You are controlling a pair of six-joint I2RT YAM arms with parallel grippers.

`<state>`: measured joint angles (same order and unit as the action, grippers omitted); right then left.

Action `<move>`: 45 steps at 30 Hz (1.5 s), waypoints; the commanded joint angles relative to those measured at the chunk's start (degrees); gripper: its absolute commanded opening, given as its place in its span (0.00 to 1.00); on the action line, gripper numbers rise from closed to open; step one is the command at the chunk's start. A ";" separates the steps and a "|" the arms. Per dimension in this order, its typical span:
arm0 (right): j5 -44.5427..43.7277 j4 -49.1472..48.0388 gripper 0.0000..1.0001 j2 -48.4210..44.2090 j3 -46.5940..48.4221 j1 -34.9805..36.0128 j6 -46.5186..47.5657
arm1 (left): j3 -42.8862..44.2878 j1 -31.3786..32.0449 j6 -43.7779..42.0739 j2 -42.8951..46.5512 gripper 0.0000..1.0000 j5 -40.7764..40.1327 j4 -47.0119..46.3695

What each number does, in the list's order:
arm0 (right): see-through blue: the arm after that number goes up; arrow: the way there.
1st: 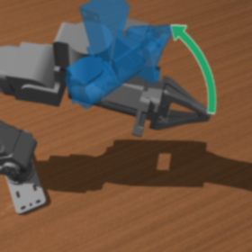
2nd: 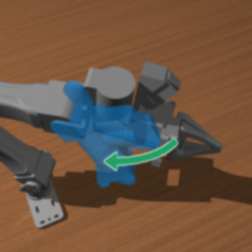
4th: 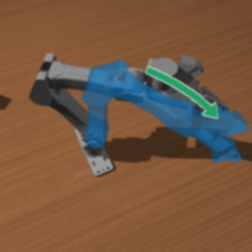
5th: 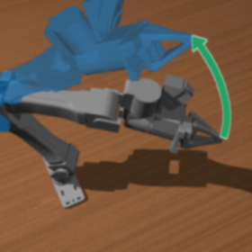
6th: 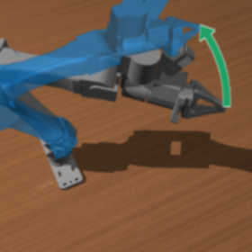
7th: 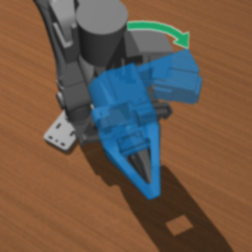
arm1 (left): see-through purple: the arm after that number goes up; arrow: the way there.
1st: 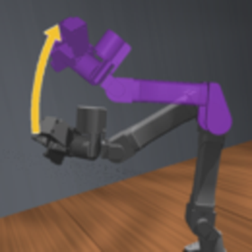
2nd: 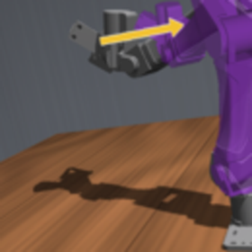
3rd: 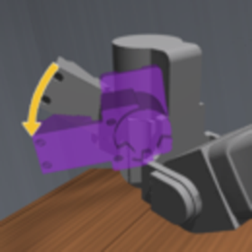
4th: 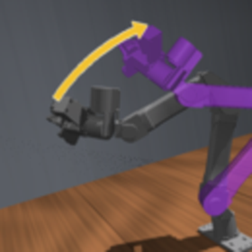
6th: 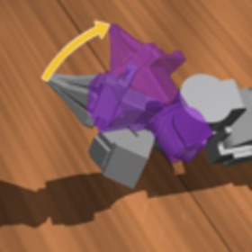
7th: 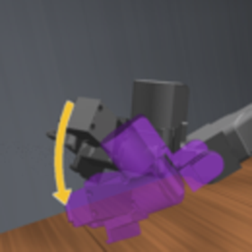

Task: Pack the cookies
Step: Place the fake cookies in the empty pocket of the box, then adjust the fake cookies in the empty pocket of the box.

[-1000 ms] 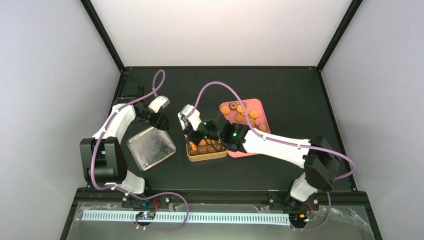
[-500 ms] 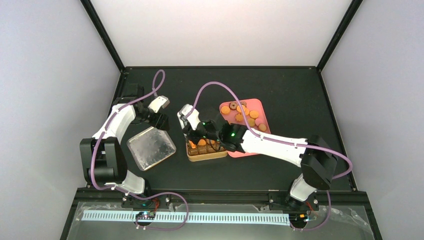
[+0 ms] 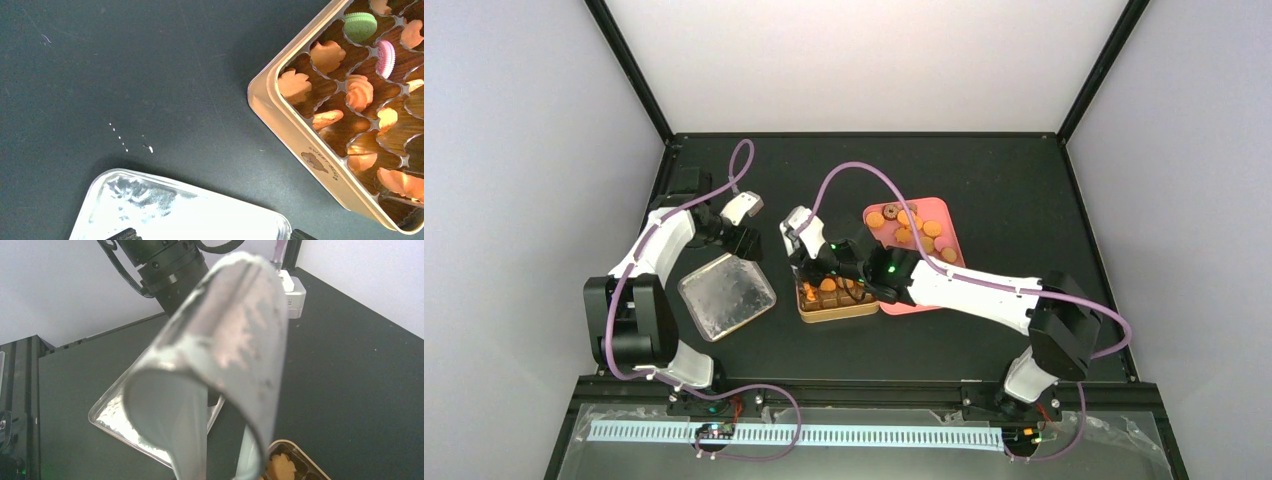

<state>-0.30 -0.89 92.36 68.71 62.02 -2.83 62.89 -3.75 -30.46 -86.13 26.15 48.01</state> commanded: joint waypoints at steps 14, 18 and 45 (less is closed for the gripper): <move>2.23 0.18 0.18 -4.40 -1.32 0.21 2.56 | 1.18 -0.51 -0.55 0.61 0.80 1.53 0.24; 0.96 0.53 0.18 -4.91 -1.33 0.21 2.56 | 1.27 -0.46 -0.70 0.70 0.80 1.48 0.38; 6.26 -2.03 0.29 1.30 -0.07 0.19 -0.33 | 2.06 -0.63 -1.09 0.76 0.80 0.96 0.80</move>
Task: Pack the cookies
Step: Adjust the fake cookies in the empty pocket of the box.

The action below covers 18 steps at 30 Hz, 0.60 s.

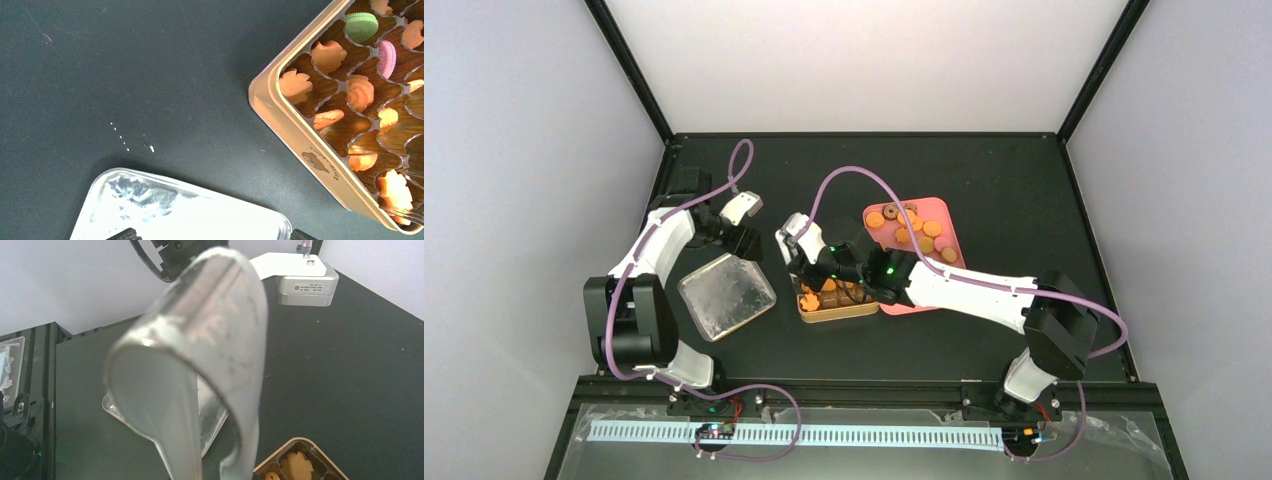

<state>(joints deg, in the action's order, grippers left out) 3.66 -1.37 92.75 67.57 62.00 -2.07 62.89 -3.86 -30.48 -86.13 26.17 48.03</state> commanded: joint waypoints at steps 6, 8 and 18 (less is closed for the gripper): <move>4.29 -0.93 0.30 0.60 0.98 0.22 -1.44 | 2.06 -0.61 -0.83 0.54 0.80 1.09 0.75; 3.93 -1.27 0.30 -0.07 0.38 0.16 -1.53 | 2.06 -0.60 -0.90 0.52 0.80 1.21 0.75; -4.89 -2.24 0.23 -5.41 -3.79 -0.92 -1.19 | 1.81 -0.60 -1.03 0.61 0.80 1.23 0.67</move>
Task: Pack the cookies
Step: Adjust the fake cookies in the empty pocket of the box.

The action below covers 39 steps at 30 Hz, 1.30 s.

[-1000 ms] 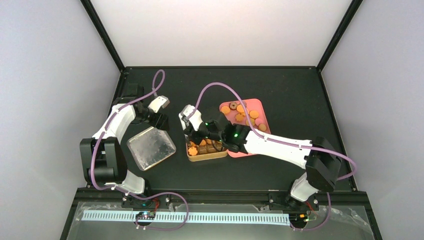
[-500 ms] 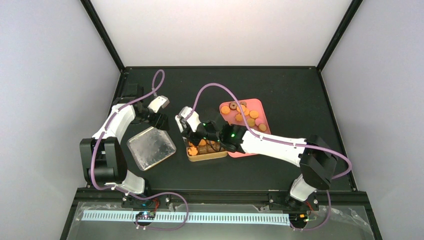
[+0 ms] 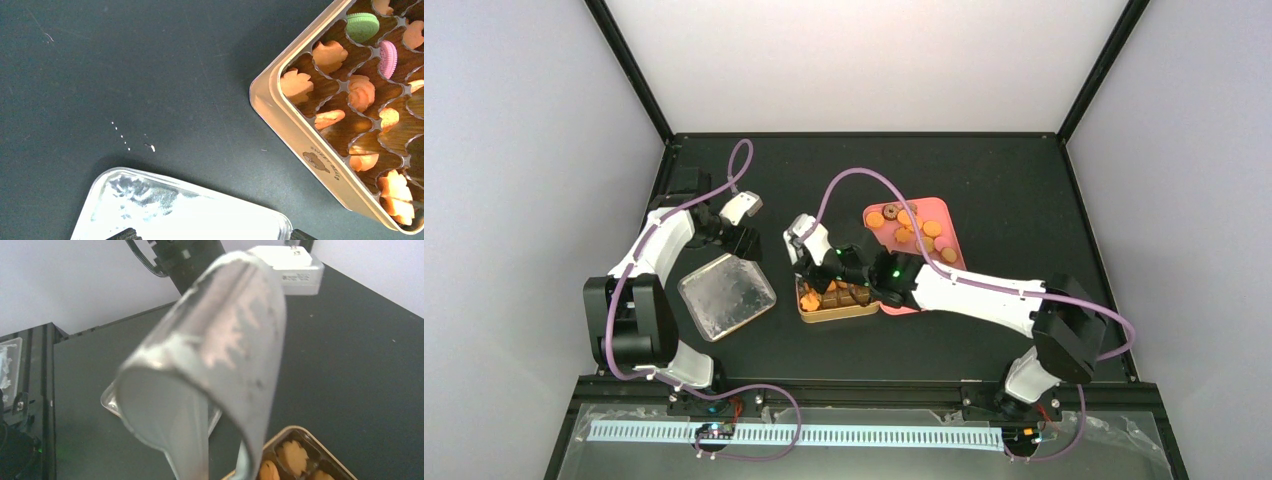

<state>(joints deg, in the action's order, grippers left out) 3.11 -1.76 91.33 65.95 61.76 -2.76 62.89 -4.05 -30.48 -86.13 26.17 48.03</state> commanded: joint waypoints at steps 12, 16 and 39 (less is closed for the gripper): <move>-0.61 -4.91 0.25 -7.64 -4.45 -0.76 -3.03 | 1.71 -0.43 -0.86 0.33 0.80 1.56 0.40; 1.92 -6.67 0.26 -5.48 -3.20 -0.70 -4.73 | 1.66 -0.49 -1.07 0.42 0.80 1.21 0.50; -4.30 -4.90 0.26 -2.57 -3.05 -0.81 -2.15 | 1.62 -0.80 -1.38 0.26 0.80 1.32 0.45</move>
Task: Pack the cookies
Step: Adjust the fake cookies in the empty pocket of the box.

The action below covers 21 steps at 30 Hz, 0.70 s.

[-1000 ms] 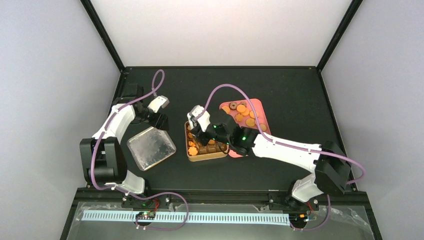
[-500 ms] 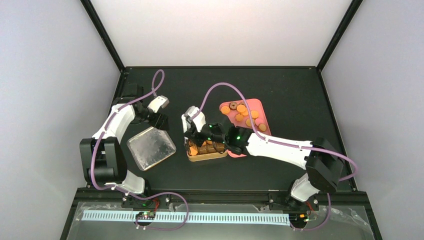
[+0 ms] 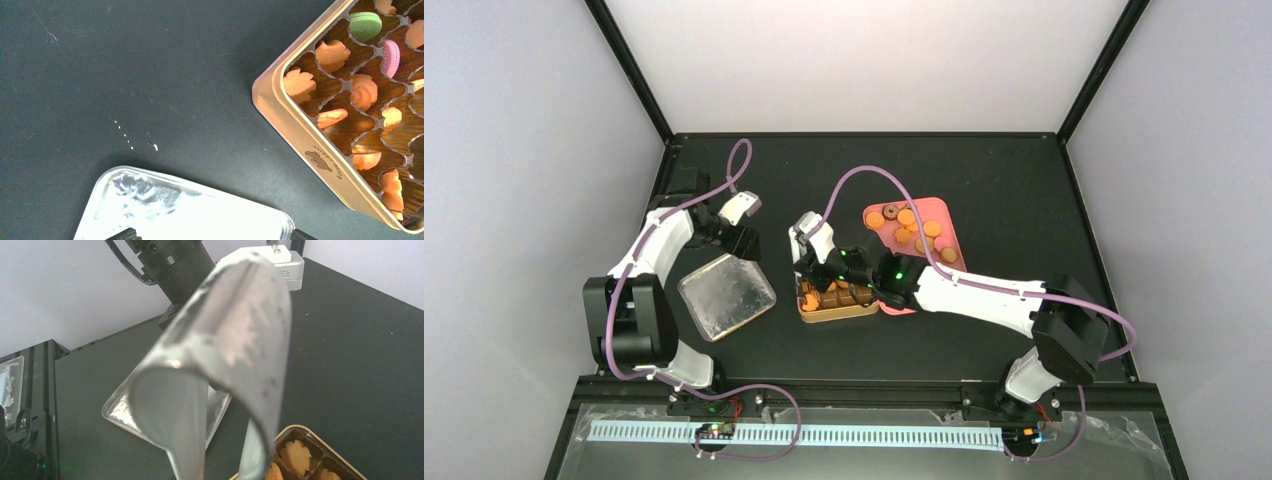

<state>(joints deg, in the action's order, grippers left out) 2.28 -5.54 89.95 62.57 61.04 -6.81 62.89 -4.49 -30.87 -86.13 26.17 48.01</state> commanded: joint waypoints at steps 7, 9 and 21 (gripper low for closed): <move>-5.59 -0.52 0.25 -2.84 -0.64 -0.21 2.68 | 1.62 -0.38 -0.94 0.26 0.80 1.48 0.51; -5.62 -0.52 0.25 -3.30 -0.95 -0.28 2.77 | 1.62 -0.40 -0.94 0.25 0.80 1.58 0.48; -6.41 0.22 0.24 -5.75 -2.79 -0.45 2.69 | 1.84 -0.47 -0.86 0.10 0.80 1.80 0.51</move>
<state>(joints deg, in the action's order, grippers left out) -2.50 -3.97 86.98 60.69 60.97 -4.78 62.89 -4.51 -30.89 -86.13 26.20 48.03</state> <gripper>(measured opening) 0.250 0.799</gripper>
